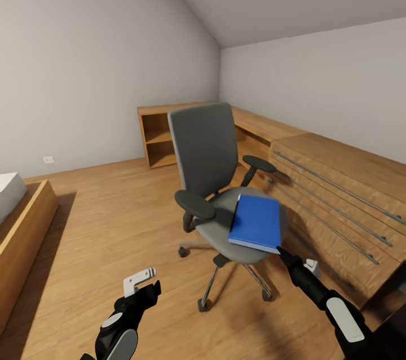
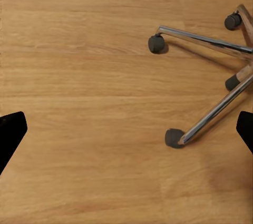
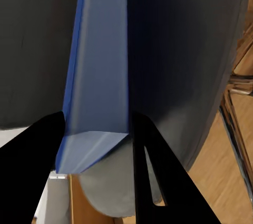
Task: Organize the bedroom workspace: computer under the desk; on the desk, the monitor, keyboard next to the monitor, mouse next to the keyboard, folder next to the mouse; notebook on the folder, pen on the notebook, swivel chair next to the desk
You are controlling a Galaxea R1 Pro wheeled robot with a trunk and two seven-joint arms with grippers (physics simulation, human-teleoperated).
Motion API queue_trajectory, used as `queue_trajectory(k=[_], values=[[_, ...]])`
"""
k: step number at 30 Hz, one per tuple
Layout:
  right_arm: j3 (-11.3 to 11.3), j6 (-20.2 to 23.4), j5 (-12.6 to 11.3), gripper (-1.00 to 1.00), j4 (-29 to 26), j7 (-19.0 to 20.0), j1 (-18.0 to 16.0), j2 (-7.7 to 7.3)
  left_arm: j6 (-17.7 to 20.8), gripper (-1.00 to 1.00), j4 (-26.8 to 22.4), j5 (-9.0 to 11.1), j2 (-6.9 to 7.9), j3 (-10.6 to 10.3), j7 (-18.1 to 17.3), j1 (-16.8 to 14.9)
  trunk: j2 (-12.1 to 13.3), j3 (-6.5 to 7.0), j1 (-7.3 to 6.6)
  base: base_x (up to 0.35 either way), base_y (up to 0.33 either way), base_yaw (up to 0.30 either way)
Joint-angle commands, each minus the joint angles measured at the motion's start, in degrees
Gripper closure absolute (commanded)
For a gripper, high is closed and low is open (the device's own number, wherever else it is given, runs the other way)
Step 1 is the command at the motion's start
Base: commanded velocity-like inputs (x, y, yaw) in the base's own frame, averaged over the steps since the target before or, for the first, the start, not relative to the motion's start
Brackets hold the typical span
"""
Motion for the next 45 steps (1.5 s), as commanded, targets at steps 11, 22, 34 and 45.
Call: queue_trajectory(k=[11, 22, 34, 45], values=[[-0.06, -2.68, -0.07, 1.00, -5.06, -0.07, -0.03, -0.02, 0.11, -1.00, -0.08, 0.17, -0.19, -0.30, 0.84, -0.06, 4.40, 1.93, -2.43, 0.000, 0.000, 0.000], [-0.05, -2.94, 0.07, 1.00, -6.87, -0.09, -0.03, -0.09, 0.14, -1.00, -0.08, 0.45, -0.19, -0.27, 0.77, -0.06, 8.81, 3.90, -4.85, -0.115, 0.000, 0.000], [0.02, -2.93, 1.37, 1.00, -10.07, -0.18, 0.66, 0.17, 0.14, -1.00, -0.08, 0.45, -0.19, -0.30, 0.76, -0.06, 13.63, 6.05, -7.48, -0.007, 0.000, 0.000], [0.01, -3.13, 6.95, 1.00, -28.90, -5.83, 9.27, 4.95, 0.14, -1.00, -0.08, 0.45, -0.19, -0.30, 0.76, -0.06, 18.04, 8.03, -9.90, 0.000, 0.000, 0.000]])
